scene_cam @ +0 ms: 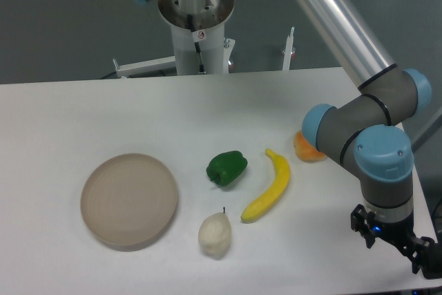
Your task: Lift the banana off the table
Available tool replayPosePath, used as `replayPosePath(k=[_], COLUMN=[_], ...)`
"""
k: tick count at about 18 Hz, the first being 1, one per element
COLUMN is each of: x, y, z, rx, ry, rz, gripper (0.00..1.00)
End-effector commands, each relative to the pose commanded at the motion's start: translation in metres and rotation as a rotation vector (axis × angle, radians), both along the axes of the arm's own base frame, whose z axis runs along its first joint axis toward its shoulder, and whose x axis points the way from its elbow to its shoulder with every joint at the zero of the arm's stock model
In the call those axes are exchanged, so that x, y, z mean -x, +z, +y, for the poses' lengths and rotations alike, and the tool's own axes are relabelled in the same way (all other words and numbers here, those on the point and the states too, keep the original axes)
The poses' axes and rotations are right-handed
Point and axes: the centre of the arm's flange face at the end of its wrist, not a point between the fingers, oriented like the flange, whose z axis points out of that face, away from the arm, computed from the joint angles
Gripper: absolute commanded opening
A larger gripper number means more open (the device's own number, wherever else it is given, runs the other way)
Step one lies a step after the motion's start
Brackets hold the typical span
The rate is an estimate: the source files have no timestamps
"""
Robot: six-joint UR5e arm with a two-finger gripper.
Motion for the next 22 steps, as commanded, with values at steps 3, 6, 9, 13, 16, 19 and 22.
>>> replayPosePath(k=[3,6,9,13,16,19,22], x=[0.000,-0.001,-0.004,-0.016,-0.034,-0.050,-0.065], y=[0.000,-0.002,0.000,0.010,0.017,0.014,0.013], z=[0.000,0.000,-0.001,-0.008,-0.024,-0.042,-0.067], rx=[-0.004,-0.002,-0.006,0.023,0.070,0.123,0.114], ry=[-0.002,-0.001,0.008,0.029,0.035,0.085,0.098], rz=[-0.002,-0.006,-0.011,-0.051,-0.116,-0.211,-0.308], gripper=[1.00,1.00,1.00,1.00,1.00,1.00,1.00])
